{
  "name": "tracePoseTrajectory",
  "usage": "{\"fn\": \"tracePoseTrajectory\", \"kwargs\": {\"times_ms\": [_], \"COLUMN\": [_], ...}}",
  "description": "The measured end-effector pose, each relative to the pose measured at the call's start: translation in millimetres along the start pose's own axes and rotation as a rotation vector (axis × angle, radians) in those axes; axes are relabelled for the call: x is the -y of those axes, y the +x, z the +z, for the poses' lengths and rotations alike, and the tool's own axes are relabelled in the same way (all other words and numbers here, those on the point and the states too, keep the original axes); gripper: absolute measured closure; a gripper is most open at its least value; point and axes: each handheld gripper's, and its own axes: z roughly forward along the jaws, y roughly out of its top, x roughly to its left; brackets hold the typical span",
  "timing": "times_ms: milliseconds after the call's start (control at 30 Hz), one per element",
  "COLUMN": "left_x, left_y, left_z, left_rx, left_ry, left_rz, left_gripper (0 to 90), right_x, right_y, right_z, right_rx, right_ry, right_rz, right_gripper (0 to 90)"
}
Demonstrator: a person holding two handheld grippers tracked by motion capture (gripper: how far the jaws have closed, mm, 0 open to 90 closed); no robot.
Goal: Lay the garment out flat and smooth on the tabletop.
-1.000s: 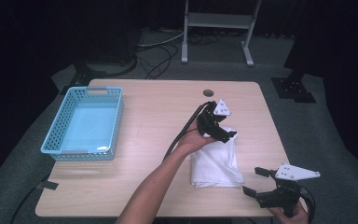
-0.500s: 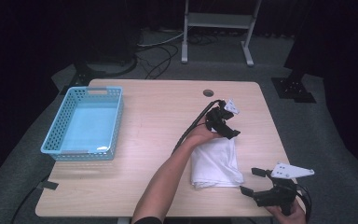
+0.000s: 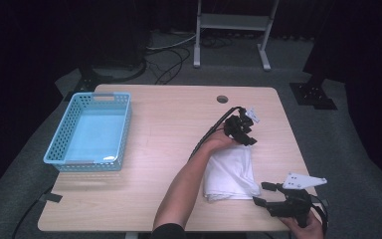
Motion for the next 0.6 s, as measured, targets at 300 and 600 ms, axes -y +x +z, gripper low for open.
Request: {"fn": "tracePoseTrajectory", "kwargs": {"times_ms": [300, 600], "left_x": [2.0, 2.3], "left_y": [-1.7, -7.1], "left_z": [2.8, -15.3], "left_rx": [0.019, 0.018], "left_ry": [0.05, -0.006], "left_rz": [0.038, 0.033], "left_gripper": [80.5, 85.9], "right_x": [-0.3, -9.7], "right_y": [0.4, 5.4], "right_z": [7.7, -1.8], "right_rx": [0.005, 0.003], "right_ry": [0.047, 0.028], "right_rz": [-0.015, -0.035], "right_gripper": [64.8, 78.9]}}
